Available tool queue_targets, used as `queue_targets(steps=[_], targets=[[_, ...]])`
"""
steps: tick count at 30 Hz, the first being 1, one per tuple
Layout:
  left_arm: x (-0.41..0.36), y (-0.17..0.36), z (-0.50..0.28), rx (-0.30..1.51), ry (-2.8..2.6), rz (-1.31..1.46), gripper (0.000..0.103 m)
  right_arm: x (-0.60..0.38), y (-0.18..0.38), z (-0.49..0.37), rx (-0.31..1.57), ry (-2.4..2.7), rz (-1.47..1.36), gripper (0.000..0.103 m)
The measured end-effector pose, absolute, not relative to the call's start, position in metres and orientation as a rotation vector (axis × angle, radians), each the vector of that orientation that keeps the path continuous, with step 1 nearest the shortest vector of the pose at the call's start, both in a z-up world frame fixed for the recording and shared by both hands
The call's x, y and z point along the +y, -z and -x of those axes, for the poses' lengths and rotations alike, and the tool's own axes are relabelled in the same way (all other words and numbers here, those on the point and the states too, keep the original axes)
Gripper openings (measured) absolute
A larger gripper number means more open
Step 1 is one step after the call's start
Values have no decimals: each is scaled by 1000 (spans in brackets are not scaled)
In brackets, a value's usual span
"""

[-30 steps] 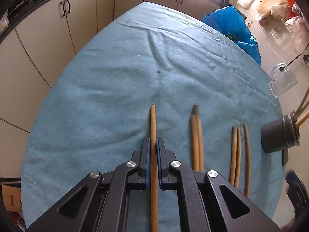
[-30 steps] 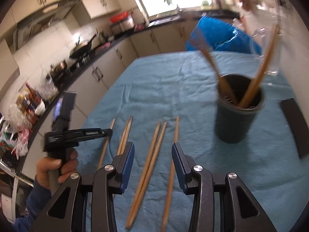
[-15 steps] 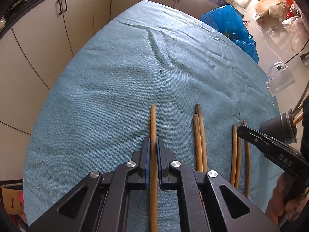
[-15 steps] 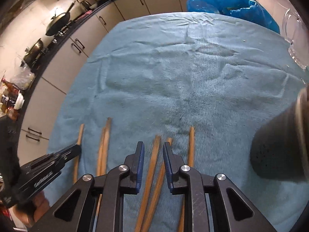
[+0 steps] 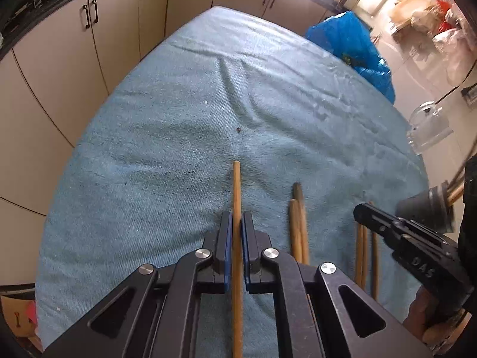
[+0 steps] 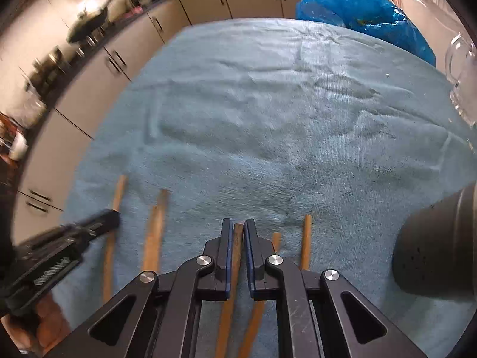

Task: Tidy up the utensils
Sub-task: 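Close the right gripper on a wooden chopstick beside the left gripper, then lift both held chopsticks upright and carry them over the black cup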

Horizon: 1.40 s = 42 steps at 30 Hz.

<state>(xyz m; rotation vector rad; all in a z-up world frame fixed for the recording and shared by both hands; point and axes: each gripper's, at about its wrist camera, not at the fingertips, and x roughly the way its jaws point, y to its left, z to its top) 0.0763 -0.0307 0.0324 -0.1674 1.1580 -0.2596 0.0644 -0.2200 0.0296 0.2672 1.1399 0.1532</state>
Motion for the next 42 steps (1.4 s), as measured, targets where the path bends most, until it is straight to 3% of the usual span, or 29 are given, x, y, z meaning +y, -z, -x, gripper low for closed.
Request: queue_targets(steps=[11, 17, 42], targets=[[-29, -133, 3, 860, 266, 152, 6, -234, -142, 41, 697, -244, -298, 8], [-41, -164, 43, 756, 287, 112, 6, -223, -165, 99, 532, -248, -257, 8], [-61, -193, 77, 702, 311, 81, 6, -268, -198, 159, 356, -178, -313, 8]])
